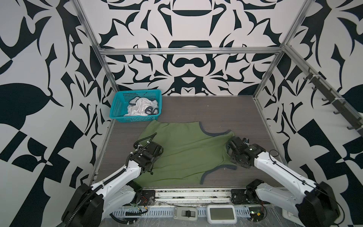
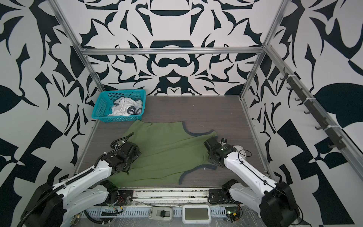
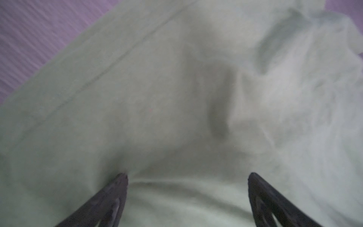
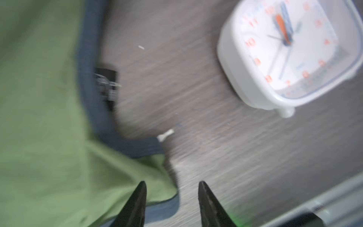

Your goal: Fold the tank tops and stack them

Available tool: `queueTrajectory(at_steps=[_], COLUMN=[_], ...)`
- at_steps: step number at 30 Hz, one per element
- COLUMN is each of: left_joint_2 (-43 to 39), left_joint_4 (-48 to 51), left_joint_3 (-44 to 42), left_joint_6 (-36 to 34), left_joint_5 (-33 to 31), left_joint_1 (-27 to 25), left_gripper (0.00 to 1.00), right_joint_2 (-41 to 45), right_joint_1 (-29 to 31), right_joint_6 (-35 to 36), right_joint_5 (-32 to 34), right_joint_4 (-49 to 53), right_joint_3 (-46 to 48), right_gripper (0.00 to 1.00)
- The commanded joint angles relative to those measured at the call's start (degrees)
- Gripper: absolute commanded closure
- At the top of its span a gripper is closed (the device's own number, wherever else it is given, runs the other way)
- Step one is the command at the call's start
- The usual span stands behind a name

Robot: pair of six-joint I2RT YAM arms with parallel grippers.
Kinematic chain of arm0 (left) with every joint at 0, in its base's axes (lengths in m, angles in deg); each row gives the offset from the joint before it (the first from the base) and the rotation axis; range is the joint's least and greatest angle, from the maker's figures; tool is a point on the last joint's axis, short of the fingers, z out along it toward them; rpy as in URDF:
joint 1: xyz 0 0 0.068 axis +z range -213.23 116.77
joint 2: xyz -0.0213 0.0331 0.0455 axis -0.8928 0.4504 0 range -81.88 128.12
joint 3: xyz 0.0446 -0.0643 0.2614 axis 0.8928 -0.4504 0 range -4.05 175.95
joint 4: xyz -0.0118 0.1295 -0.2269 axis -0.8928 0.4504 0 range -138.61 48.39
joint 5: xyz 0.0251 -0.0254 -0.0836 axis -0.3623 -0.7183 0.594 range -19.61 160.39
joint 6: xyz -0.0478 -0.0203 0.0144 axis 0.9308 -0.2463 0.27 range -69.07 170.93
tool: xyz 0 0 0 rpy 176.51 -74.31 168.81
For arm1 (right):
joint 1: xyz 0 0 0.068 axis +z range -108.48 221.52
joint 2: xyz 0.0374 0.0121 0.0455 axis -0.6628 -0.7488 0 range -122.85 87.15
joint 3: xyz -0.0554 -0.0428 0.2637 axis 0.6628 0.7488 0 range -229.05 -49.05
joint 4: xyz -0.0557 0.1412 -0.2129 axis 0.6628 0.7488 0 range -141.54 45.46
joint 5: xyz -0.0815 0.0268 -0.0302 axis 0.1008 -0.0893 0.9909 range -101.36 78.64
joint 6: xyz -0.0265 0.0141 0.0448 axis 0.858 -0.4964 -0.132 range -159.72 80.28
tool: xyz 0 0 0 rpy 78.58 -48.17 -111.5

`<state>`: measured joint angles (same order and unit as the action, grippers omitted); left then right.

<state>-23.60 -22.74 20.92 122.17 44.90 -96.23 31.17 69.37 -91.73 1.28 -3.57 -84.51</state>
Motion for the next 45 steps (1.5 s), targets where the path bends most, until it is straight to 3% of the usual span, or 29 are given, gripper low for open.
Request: queueTrajectory(at_steps=[1, 6, 11, 16, 21, 30, 36, 41, 45], left_joint_2=[0.85, 2.55, 3.71, 3.02, 2.03, 3.56, 5.06, 5.75, 6.25], left_joint_4=[1.69, 0.42, 0.25, 0.4, 0.5, -5.19, -4.79, -4.86, -4.85], left_joint_3=[1.52, 1.31, 0.97, -0.48, -1.4, -0.33, 1.66, 2.2, 2.27], left_joint_6=[-1.11, -0.93, -0.69, -0.06, 0.48, -3.72, -3.98, -3.92, -3.4], left_joint_5=[-0.05, 0.29, 0.71, 0.72, 0.6, 5.52, 4.84, 4.07, 3.61], left_joint_1=[0.22, 0.21, 0.24, 0.24, 0.17, -0.28, -2.33, -2.53, -2.52], left_gripper=[0.02, 0.02, 0.02, 0.02, 0.02, 0.02, 0.01, 0.01, 0.01], right_joint_2=[1.72, -1.39, -5.17, -6.27, -4.5, -0.01, 3.6, 1.83, -5.67], right_joint_1=[0.1, 0.1, -0.84, -7.2, -14.55, -21.97, -24.4, -21.81, -16.8], right_joint_6=[1.02, -1.36, -2.13, -2.07, -0.42, 3.47, 7.41, 11.19, 12.17], right_joint_5=[-8.67, -16.49, -14.75, -13.99, -15.39, -12.28, -9.25, -20.18, -23.33], right_joint_4=[-5.14, -14.58, -16.72, -14.13, -12.56, -7.54, -3.54, -12.31, -17.09], right_joint_3=[-0.36, 4.11, 6.62, 8.74, 10.11, 6.38, 0.0, -0.92, -3.23], right_gripper=[0.53, 0.45, 0.37, 0.12, 0.04, 0.04, 0.04, 0.17, 0.21])
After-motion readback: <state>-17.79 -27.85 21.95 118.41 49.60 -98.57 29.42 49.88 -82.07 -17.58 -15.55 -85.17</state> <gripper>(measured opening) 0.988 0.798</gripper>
